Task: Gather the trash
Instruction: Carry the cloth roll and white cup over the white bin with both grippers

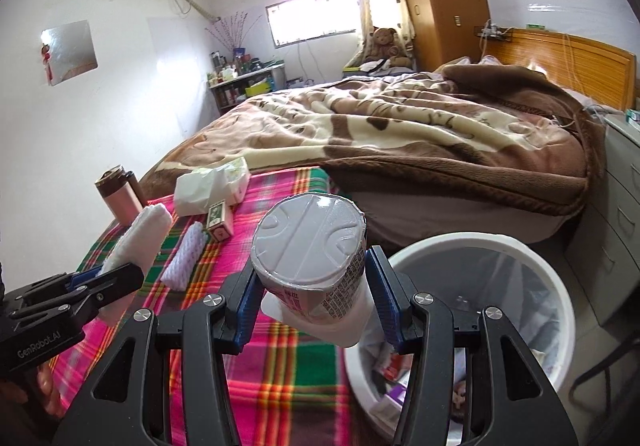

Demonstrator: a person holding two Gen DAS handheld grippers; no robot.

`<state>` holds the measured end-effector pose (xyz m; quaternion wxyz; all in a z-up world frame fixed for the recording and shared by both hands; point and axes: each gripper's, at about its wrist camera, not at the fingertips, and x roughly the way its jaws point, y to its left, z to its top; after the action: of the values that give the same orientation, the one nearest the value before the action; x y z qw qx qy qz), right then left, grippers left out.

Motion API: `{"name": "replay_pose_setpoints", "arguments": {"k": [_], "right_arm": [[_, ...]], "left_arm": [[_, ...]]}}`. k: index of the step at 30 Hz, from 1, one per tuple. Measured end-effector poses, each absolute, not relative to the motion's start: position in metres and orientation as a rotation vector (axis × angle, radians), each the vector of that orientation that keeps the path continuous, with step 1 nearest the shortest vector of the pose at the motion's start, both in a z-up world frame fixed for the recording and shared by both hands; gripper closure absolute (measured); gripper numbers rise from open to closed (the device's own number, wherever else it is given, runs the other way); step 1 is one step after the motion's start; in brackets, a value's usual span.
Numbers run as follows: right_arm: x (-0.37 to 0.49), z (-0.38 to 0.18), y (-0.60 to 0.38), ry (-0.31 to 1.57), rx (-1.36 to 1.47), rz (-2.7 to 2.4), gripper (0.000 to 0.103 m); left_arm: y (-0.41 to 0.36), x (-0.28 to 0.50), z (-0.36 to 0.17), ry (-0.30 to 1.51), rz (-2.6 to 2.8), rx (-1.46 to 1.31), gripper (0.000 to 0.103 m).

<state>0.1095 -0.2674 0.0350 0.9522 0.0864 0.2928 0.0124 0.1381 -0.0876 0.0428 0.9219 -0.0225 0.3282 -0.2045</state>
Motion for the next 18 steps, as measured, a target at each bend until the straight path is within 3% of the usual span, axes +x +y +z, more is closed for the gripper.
{"name": "replay_pose_setpoints", "arguments": {"k": [18], "right_arm": [[0.076,0.034,-0.327,0.58,0.214,-0.129,0.051]], "left_arm": [[-0.17,0.122,0.038,0.691,-0.587,0.023,0.074]]}}
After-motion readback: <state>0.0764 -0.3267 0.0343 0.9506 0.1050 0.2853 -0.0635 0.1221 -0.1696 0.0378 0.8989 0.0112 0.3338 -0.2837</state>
